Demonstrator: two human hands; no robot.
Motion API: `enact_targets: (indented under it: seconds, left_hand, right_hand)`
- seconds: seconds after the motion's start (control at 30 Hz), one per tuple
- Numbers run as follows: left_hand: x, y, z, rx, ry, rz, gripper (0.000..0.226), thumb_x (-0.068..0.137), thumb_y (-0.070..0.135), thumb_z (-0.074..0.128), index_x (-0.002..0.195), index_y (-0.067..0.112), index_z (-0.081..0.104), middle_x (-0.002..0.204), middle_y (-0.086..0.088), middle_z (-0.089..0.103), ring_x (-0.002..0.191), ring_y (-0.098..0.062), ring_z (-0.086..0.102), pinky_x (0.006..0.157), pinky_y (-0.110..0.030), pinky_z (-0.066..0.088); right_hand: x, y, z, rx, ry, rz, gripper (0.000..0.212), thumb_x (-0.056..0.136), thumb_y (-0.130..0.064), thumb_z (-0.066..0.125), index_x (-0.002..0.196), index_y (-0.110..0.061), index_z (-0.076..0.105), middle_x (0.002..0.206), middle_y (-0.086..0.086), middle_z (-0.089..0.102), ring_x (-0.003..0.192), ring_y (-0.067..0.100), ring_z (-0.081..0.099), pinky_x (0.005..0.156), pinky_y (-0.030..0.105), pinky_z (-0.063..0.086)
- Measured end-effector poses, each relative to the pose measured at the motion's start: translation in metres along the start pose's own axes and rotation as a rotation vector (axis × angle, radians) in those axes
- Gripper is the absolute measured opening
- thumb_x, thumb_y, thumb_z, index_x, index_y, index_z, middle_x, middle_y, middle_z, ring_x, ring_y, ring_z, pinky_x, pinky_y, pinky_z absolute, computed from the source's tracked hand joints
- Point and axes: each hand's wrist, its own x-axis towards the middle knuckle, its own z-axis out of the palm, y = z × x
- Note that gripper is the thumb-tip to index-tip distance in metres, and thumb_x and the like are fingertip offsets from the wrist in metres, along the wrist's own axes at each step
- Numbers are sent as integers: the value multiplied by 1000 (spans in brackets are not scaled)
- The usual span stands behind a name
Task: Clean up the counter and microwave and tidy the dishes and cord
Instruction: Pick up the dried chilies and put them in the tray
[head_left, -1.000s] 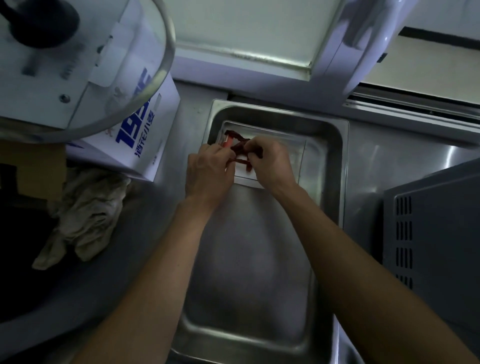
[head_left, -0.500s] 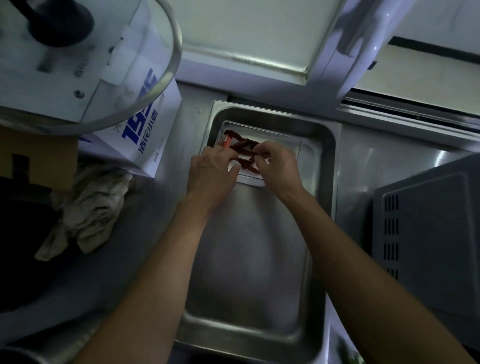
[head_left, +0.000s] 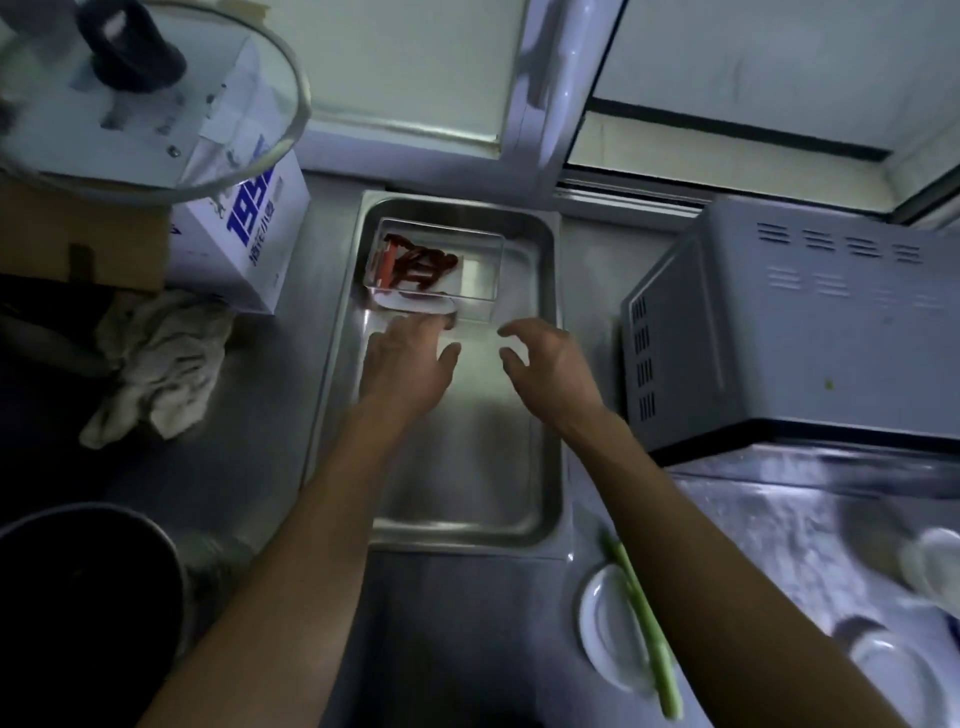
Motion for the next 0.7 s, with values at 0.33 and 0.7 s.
enact_targets:
  seconds: [0.33, 0.7]
  left_hand:
    - [-97, 51, 36, 157, -78, 105, 42, 99, 38, 52, 137, 22, 53, 134, -4, 59, 121, -27, 52, 99, -46, 42]
    - [-213, 178, 98, 160, -72, 296, 36, 95, 33, 57, 128, 19, 62, 126, -4, 65, 116, -30, 57, 92, -45, 46]
  right_hand:
    - [-133, 41, -16, 29, 55, 20, 24, 92, -11, 63, 114, -7, 70, 114, 11, 70, 103, 28, 66, 89, 32, 48]
    - [-309, 128, -75, 83, 156, 199, 27, 89, -10, 65, 115, -6, 71, 117, 12, 70, 108, 32, 65, 89, 34, 49]
